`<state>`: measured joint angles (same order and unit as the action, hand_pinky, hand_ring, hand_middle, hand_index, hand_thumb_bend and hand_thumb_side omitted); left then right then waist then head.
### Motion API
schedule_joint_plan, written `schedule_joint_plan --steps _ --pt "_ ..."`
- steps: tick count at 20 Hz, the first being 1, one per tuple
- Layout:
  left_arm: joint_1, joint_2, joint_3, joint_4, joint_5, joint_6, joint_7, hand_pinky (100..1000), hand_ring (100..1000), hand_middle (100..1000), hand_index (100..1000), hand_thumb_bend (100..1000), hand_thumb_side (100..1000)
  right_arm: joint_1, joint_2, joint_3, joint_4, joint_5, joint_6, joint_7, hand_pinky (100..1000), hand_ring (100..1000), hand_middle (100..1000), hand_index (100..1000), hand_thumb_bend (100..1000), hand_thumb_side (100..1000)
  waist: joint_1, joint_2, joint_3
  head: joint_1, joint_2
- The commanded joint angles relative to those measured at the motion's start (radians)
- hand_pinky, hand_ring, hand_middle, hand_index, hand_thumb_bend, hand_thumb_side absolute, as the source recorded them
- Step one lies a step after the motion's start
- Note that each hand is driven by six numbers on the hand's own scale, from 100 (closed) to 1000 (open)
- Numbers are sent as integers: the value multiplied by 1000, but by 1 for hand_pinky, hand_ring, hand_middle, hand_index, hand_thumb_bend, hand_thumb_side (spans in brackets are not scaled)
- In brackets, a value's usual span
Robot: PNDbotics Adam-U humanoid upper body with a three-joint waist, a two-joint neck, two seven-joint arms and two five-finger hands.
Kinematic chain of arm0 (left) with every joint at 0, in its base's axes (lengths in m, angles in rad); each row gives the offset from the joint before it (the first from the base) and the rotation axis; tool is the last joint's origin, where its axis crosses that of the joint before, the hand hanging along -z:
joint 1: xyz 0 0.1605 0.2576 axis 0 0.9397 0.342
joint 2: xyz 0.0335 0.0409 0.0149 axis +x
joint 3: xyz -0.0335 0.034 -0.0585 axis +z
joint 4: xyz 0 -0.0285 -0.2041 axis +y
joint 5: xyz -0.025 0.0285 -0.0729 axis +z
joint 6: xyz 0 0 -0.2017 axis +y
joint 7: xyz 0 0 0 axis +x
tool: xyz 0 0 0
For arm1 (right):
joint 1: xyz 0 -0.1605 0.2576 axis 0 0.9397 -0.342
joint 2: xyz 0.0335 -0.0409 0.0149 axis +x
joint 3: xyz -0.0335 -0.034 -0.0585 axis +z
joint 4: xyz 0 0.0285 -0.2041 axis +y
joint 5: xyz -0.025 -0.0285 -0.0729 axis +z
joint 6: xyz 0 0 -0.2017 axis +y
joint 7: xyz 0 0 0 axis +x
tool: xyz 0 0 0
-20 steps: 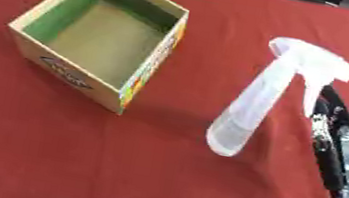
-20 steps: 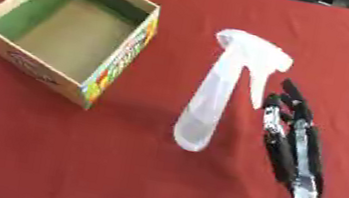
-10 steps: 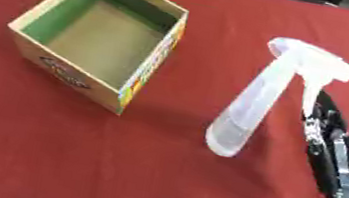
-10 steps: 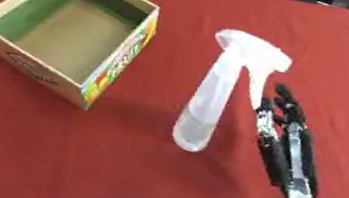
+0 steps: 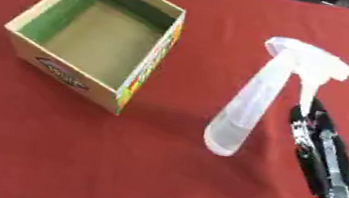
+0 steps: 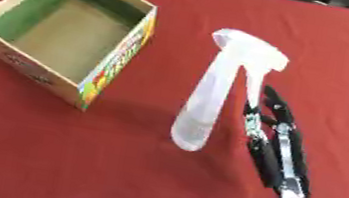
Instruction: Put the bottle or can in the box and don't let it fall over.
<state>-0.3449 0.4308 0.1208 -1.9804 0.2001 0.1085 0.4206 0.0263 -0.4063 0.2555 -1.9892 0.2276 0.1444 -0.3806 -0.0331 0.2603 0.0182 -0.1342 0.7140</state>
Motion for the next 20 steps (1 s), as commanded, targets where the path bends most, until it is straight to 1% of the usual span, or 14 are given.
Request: schedule_joint_plan --steps 1,6,20 --pt "-15 20 4 -20 -2 -1 -2 487 1000 1000 746 304 939 -11 -7 1 -11 10 -2 8 857 959 951 1000 191 1000 2 -21 -2 -4 -10" --pt "-16 20 3 -20 -2 0 -3 486 1000 1000 746 303 940 -21 -8 6 -11 2 1 17 854 957 945 1000 210 1000 3 -20 -2 -7 -12" --pt "-18 19 2 -20 -1 -1 -5 486 1000 1000 745 304 938 -55 -16 12 -11 -29 4 51 852 959 940 1000 214 1000 3 -20 0 -17 -15"
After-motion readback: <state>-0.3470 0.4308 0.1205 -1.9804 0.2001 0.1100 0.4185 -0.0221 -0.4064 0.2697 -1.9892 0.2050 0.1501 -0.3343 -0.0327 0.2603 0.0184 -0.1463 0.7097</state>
